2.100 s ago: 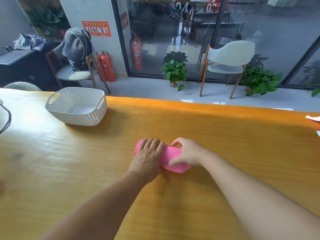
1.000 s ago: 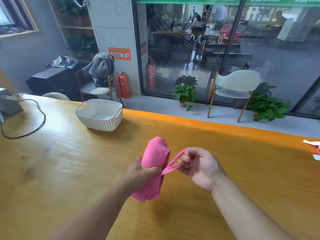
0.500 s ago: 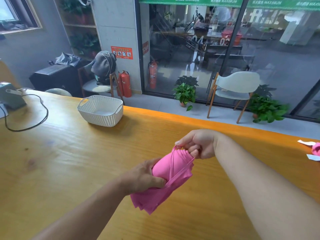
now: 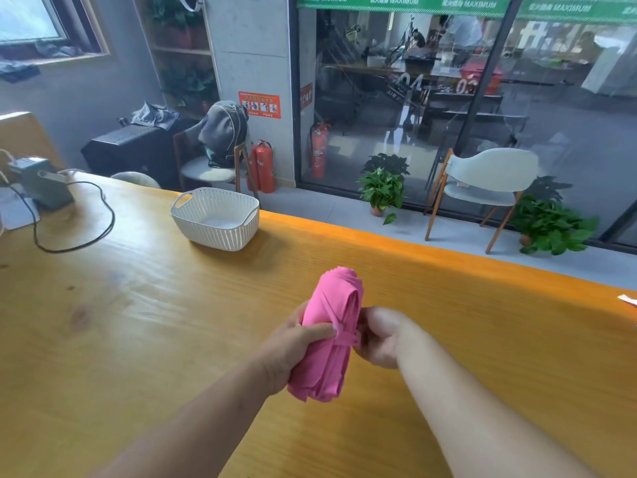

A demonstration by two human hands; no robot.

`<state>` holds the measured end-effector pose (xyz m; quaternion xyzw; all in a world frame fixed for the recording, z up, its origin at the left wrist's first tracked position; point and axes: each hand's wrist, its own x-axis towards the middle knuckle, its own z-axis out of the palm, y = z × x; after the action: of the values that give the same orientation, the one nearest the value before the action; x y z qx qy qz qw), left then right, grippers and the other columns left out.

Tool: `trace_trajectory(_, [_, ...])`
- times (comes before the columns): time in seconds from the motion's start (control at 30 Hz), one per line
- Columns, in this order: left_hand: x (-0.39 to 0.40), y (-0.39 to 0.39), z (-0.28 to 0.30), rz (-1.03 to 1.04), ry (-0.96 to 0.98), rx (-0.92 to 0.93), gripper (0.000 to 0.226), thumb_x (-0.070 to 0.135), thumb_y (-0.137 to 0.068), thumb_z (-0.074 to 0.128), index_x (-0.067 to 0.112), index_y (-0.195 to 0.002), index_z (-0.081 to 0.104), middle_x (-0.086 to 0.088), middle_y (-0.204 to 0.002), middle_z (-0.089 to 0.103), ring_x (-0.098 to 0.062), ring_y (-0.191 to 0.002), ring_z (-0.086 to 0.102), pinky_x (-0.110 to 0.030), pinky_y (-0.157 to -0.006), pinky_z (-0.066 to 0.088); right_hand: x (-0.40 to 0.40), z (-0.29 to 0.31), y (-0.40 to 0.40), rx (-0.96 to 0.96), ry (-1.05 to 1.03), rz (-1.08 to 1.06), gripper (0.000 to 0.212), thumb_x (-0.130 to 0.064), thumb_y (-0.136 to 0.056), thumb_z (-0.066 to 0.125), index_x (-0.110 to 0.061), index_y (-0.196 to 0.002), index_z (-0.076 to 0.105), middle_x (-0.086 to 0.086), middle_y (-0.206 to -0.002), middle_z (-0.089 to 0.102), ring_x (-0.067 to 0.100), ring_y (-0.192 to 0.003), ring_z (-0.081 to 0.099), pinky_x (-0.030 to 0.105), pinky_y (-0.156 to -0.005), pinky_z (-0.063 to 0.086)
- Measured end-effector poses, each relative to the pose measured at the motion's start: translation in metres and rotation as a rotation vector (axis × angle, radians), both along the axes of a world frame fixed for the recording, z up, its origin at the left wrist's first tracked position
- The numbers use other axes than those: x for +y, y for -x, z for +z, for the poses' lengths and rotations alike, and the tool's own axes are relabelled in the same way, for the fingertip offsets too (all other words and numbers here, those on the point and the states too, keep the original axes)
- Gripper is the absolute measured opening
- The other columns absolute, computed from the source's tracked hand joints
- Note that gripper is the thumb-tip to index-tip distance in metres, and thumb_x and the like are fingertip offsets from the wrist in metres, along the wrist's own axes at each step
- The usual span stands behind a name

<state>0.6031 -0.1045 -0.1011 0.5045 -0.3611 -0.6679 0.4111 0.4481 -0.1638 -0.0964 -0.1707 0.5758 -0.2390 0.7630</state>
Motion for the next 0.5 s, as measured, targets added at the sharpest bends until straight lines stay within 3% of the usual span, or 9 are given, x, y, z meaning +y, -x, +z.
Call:
trace_trajectory(0.07, [0.0,0.006,-0.011,0.121,-0.017,0.013,0.053,0.017,-0.063,0.071,0.018,-0.115,0.061,-0.015,-0.093,0.072,-0.031,-0.082,0.067,-0.05,-0.081,0.057,0.003,-0.003,-0.008,0.178,0.103,0.064,0.023,-0.008,-0.095,0.056,-0.009,-0.076,0.068,0.009,-0.078,0.064,0.017,-0.062,0.059,0.026,-0.053,0.051])
trace_trajectory(0.13, [-0.007,0.006,-0.017,0.265,-0.016,0.107,0.057,0.019,-0.065,0.071,0.014,-0.12,0.058,-0.02,-0.103,0.071,-0.035,-0.09,0.068,-0.055,-0.086,0.055,0.013,-0.003,-0.014,0.367,0.191,0.196,0.019,-0.03,-0.093,0.063,-0.017,-0.082,0.068,0.007,-0.09,0.061,0.02,-0.075,0.057,0.031,-0.066,0.049])
trace_trajectory(0.2, [-0.018,0.003,-0.015,0.368,0.011,0.187,0.055,0.02,-0.07,0.071,0.014,-0.123,0.056,-0.021,-0.109,0.069,-0.038,-0.098,0.067,-0.056,-0.09,0.054,0.026,-0.003,-0.018,0.253,0.11,0.278,0.043,-0.061,-0.087,0.061,-0.019,-0.086,0.073,0.008,-0.093,0.066,0.026,-0.085,0.06,0.039,-0.077,0.054])
trace_trajectory(0.27, [-0.023,0.0,-0.009,0.44,0.044,0.169,0.043,0.017,-0.079,0.068,0.017,-0.121,0.057,-0.018,-0.107,0.07,-0.035,-0.099,0.068,-0.051,-0.09,0.055,0.034,-0.003,-0.027,-0.074,0.011,0.246,0.065,-0.076,-0.079,0.058,-0.017,-0.095,0.079,0.013,-0.102,0.071,0.035,-0.095,0.065,0.046,-0.079,0.058])
trace_trajectory(0.37, [-0.022,-0.006,0.003,0.45,0.104,0.132,0.036,0.013,-0.086,0.06,0.018,-0.121,0.057,-0.016,-0.102,0.07,-0.03,-0.093,0.069,-0.044,-0.082,0.058,0.039,-0.001,-0.043,-0.311,0.039,0.051,0.058,-0.058,-0.082,0.067,-0.009,-0.111,0.075,0.014,-0.106,0.073,0.029,-0.093,0.067,0.039,-0.078,0.058])
trace_trajectory(0.43, [-0.024,-0.02,0.012,0.428,0.149,0.095,0.055,0.017,-0.076,0.058,0.016,-0.131,0.05,-0.013,-0.096,0.065,-0.025,-0.083,0.065,-0.038,-0.071,0.055,0.035,-0.001,-0.049,-0.269,0.105,-0.029,0.056,-0.045,-0.078,0.075,-0.006,-0.117,0.069,0.013,-0.094,0.072,0.024,-0.079,0.063,0.035,-0.069,0.055])
trace_trajectory(0.5, [-0.033,-0.043,0.025,0.452,0.151,0.031,0.074,0.026,-0.068,0.056,0.022,-0.14,0.04,-0.007,-0.103,0.06,-0.02,-0.086,0.061,-0.035,-0.072,0.05,0.027,-0.003,-0.05,-0.127,0.211,-0.038,0.056,-0.035,-0.08,0.077,-0.009,-0.127,0.059,0.011,-0.086,0.068,0.022,-0.07,0.06,0.032,-0.059,0.051])
